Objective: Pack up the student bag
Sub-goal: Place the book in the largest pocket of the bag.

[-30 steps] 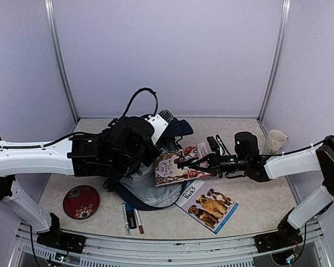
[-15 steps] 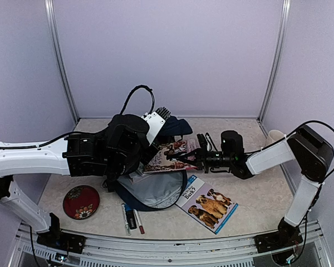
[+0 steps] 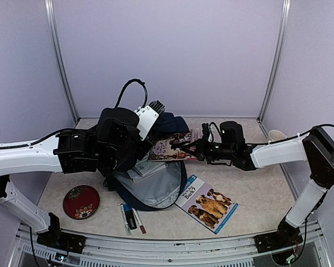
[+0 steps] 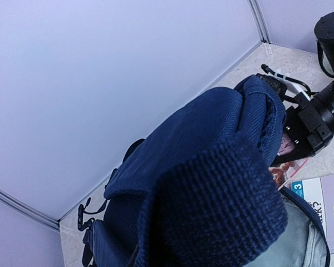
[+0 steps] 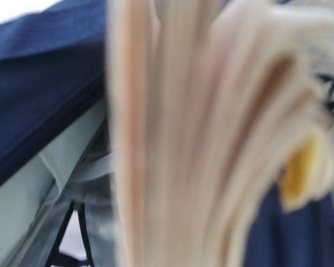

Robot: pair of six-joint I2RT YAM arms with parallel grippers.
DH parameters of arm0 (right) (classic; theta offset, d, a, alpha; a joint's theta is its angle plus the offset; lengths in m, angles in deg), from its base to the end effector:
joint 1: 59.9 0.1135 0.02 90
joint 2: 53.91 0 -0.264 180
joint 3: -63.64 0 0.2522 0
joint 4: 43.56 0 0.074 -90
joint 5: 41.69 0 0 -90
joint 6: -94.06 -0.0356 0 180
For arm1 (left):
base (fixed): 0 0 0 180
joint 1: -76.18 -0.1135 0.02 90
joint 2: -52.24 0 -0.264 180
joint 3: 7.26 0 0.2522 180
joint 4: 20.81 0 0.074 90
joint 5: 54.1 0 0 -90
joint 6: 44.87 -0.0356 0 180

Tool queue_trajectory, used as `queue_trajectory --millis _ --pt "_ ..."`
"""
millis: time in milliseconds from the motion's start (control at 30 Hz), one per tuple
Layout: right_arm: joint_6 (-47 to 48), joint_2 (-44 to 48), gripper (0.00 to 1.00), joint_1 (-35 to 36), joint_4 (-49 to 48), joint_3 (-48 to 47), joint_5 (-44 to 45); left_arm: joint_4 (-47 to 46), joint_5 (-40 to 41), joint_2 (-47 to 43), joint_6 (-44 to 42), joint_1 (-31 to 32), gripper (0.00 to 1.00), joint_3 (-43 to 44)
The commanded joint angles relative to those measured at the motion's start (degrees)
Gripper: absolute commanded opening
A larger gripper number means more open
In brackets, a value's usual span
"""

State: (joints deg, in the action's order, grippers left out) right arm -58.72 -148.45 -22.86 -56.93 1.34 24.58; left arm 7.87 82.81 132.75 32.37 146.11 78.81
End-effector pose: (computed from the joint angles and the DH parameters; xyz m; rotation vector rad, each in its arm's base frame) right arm 0.2748 0.2253 0.2077 0.1663 2.1985 1.4876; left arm 0.1335 -0.2897 0.3597 0.7897 1.6663 0.1153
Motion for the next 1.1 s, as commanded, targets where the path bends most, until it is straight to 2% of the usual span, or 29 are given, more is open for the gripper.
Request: queue_trajectory --millis 0,200,233,300,333,367,433,533,667,767,967,1000,1067 --pt "0.0 -7.1 0.0 2.3 0.4 -8.1 6.3 -14.1 -4.6 -5.4 -1.6 0.8 0.0 1.7" --pt "-0.8 -16.2 0.0 9.0 -0.3 -22.6 11.5 -16.2 -10.2 -5.4 0.0 0.4 0.0 1.3" --pt "-0.4 -17.3 0.07 9.8 0.0 -23.7 13.7 -16.2 -10.7 -5.3 0.4 0.1 0.0 1.5" --pt "0.5 -19.3 0.3 11.9 1.7 -26.5 16.9 -15.9 -11.1 -5.0 1.4 -0.8 0.0 1.6" --pt "0.7 -20.4 0.37 12.1 2.6 -27.2 16.6 -15.7 -11.2 -4.9 2.0 -1.5 0.0 1.4" --pt "0.9 -21.0 0.42 12.2 3.4 -27.6 15.1 -15.4 -11.2 -5.0 2.5 -2.2 0.0 1.3" --pt "4.0 -21.1 0.47 12.2 6.6 -27.1 13.0 -14.6 -11.1 -5.2 4.1 -3.7 0.0 0.8" --pt "13.3 -16.7 0.53 13.5 14.8 -23.8 14.9 -13.3 -11.4 -5.9 7.4 -6.5 0.0 -0.6" --pt "24.2 -10.4 0.74 15.4 29.9 -23.0 12.8 -12.9 -13.7 -7.2 11.8 -10.7 0.0 -3.8" --pt "27.5 -6.1 0.84 16.1 39.2 -22.3 12.7 -12.5 -14.1 -7.4 13.5 -12.5 0.0 -5.6" --pt "29.7 4.2 0.92 15.8 49.4 -17.0 13.0 -10.1 -15.4 -6.2 13.4 -13.2 0.0 -7.3" --pt "30.5 6.2 0.95 15.4 50.8 -16.1 14.1 -9.2 -16.7 -6.2 13.2 -13.1 0.06 -7.1" --pt "32.4 8.8 0.98 13.0 54.4 -14.3 16.0 -7.2 -19.6 -6.7 12.7 -12.6 0.43 -7.1"
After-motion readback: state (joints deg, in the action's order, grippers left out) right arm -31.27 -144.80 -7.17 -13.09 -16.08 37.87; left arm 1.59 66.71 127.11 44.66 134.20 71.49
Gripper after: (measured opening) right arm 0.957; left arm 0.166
